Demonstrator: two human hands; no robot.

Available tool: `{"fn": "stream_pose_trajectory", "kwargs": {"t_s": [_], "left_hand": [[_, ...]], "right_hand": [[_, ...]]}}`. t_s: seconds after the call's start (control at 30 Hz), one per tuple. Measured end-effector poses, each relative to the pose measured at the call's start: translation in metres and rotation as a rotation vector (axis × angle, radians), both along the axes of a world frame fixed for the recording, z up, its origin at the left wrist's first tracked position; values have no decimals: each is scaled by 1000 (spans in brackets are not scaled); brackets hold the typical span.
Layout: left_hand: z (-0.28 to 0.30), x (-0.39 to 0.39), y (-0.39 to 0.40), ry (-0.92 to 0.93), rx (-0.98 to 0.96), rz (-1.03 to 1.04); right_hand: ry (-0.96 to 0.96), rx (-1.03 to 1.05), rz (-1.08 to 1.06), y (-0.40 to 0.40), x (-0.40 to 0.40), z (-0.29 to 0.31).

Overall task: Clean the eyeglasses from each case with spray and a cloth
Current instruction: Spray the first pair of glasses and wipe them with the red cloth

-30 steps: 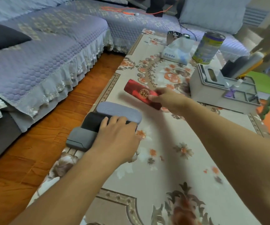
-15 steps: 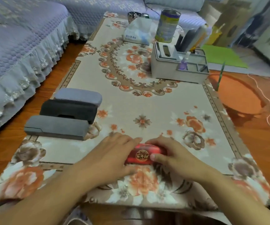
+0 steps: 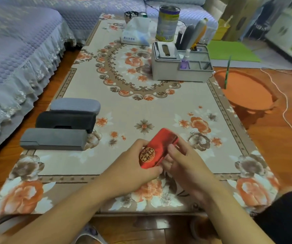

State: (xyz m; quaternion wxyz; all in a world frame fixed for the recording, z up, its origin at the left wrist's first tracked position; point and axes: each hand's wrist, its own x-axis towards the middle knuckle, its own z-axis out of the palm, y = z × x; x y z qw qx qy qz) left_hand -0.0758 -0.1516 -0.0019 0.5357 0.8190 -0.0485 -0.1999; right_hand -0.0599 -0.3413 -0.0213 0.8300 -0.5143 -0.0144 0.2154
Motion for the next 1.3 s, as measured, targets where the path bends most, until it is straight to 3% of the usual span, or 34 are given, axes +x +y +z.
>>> {"fn": "stream_pose_trajectory", "kwargs": {"t_s": [0.1,0.23,0.43,0.63,0.87,1.07,1.3], "left_hand": [[1,-9,-4,20,-152,41],[-4,-16,-11,-62,-113,107],[-4,-24,-14,90,-348,196],[1,-33,-21,267,-595,286],[8,-33,-15,295,-630,290],[4,-31,-9,190,-529,221],[0,-31,-5,205,-561,243]], "right_hand": [[34,110,-52,11,-4,-2],[72,80,-101,28,-6,-2],[277,215,-161,50,-10,-6],[362,195,-245,52,-11,2],[345,67,-227,52,-12,9],[342,111,-173,48,-12,9],[308,101,-134,39,-12,11]]}}
